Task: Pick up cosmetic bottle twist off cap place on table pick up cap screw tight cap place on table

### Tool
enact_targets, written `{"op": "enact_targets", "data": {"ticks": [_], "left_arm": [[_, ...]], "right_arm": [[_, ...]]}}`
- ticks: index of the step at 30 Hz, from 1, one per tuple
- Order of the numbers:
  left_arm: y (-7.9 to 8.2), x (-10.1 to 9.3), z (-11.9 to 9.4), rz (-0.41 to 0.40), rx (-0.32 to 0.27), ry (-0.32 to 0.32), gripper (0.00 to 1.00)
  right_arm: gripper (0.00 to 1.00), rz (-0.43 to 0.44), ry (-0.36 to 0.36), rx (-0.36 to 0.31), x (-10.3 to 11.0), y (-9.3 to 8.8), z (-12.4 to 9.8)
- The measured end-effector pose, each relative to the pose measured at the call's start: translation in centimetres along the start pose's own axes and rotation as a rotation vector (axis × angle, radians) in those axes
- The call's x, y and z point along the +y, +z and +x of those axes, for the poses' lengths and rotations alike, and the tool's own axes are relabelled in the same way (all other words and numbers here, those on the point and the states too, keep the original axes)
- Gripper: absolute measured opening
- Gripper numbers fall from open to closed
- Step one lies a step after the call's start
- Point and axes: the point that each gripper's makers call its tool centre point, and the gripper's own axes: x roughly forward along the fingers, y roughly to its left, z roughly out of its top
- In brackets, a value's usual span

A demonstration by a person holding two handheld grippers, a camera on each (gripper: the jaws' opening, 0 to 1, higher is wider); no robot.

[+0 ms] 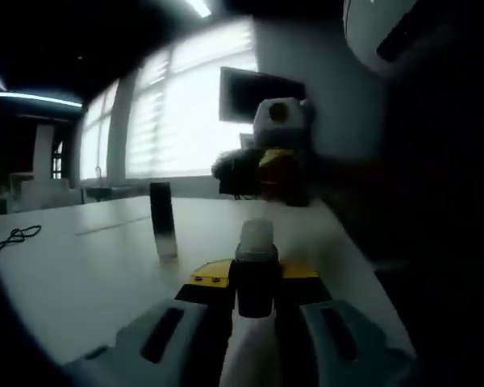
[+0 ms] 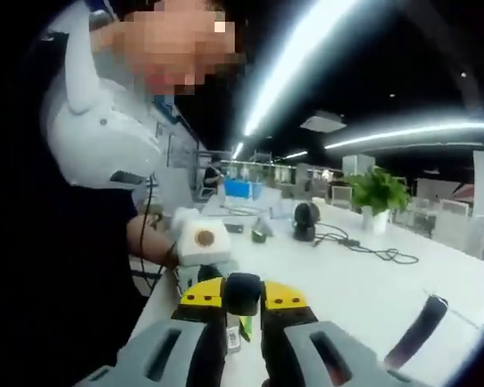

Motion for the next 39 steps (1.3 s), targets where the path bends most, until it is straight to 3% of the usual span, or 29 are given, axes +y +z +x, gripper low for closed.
{"op": "enact_targets", "data": {"ticks": [3,6,18,33,39], "left_arm": [[0.0,-0.1,0.0,-0.011,0.008,-0.008,0.09],[0.0,-0.2,0.0,-0.014,0.010,-0.017,0.09],[0.1,-0.2,0.0,-0.004,0.003,-0.020,0.09],[0.1,-0.3,0.0,0.016,-0.008,-0.030,0.09],[0.0,-0.6,0.0,0.009,-0.008,-0.055,0.09]], "right_arm": [[0.09,-0.042,0.079,0.050,1.1,-0.4,0.6],[0.09,-0.027,0.142,0.064,1.6,-0.6,1.1],[0.09,-0.026,0.306,0.136,2.8,-1.0,2.3],[0.09,-0.092,0.403,0.234,2.9,-2.1,2.3],[0.09,-0.081,0.420,0.242,3.3,-2.4,2.5]]}}
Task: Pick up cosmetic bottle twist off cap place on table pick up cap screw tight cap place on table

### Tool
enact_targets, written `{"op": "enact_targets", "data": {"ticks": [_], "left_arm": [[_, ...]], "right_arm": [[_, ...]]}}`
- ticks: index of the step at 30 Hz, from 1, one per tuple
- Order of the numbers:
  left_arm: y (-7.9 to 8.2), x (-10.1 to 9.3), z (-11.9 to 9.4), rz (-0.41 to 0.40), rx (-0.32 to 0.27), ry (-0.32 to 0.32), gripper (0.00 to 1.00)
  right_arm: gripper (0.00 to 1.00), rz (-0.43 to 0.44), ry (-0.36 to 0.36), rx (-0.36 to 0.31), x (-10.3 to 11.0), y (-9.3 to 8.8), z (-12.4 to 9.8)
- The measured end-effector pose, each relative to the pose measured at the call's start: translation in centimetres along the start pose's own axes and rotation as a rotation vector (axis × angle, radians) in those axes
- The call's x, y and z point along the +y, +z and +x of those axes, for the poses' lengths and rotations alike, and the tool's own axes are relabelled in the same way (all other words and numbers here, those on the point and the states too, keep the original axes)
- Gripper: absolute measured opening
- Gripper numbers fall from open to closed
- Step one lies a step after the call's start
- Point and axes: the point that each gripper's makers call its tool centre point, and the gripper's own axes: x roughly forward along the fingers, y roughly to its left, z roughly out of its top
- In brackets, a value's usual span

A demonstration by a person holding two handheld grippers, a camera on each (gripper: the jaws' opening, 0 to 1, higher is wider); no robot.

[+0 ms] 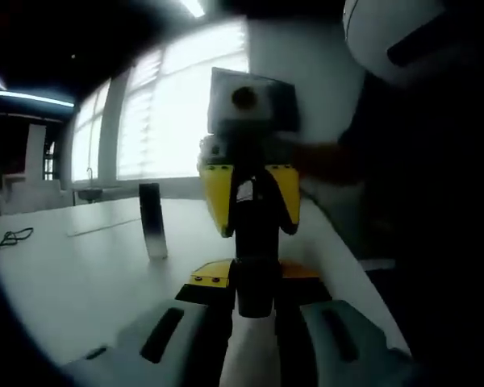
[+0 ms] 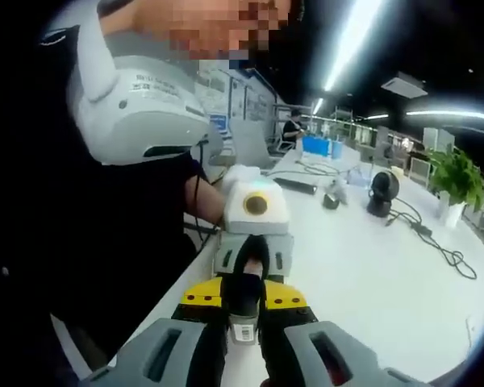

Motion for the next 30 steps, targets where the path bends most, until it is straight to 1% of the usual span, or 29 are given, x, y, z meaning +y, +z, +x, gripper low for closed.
{"op": "enact_targets", "data": {"ticks": [5,9,11,16,18,20,23,25,26,30], "left_arm": [[0.3,-0.2,-0.1,-0.028,-0.016,-0.018,0.09],[0.1,-0.4,0.0,-0.030,-0.007,-0.022,0.09],[-0.1,-0.3,0.0,-0.028,0.003,-0.013,0.09],[-0.4,-0.6,0.2,-0.005,0.022,-0.027,0.09],[-0.2,-0.5,0.2,-0.009,0.015,-0.018,0.09],[-0.1,0.0,0.1,-0.023,0.009,0.003,0.09],[0.0,0.4,0.0,-0.024,0.003,0.019,0.09],[-0.1,0.4,0.0,-0.014,0.007,0.029,0.09],[-0.1,0.4,0.0,-0.009,0.008,0.031,0.09],[-0.3,0.7,-0.1,0.007,0.017,0.051,0.09]], "right_arm": [[0.09,0.014,0.007,-0.018,0.1,0.5,0.7],[0.09,0.032,0.021,-0.025,0.0,0.4,1.2],[0.09,0.048,0.010,-0.030,-0.1,0.3,1.4],[0.09,0.032,-0.009,0.008,0.4,0.1,1.4],[0.09,0.042,-0.039,0.005,0.0,0.2,1.3],[0.09,0.047,-0.085,-0.005,-0.5,0.2,1.1],[0.09,0.068,-0.139,-0.030,-0.9,0.1,0.8],[0.09,0.070,-0.170,-0.045,-0.9,0.0,0.8],[0.09,0.072,-0.193,-0.056,-0.7,0.3,1.2],[0.09,0.089,-0.294,-0.092,-1.3,0.0,0.7]]}}
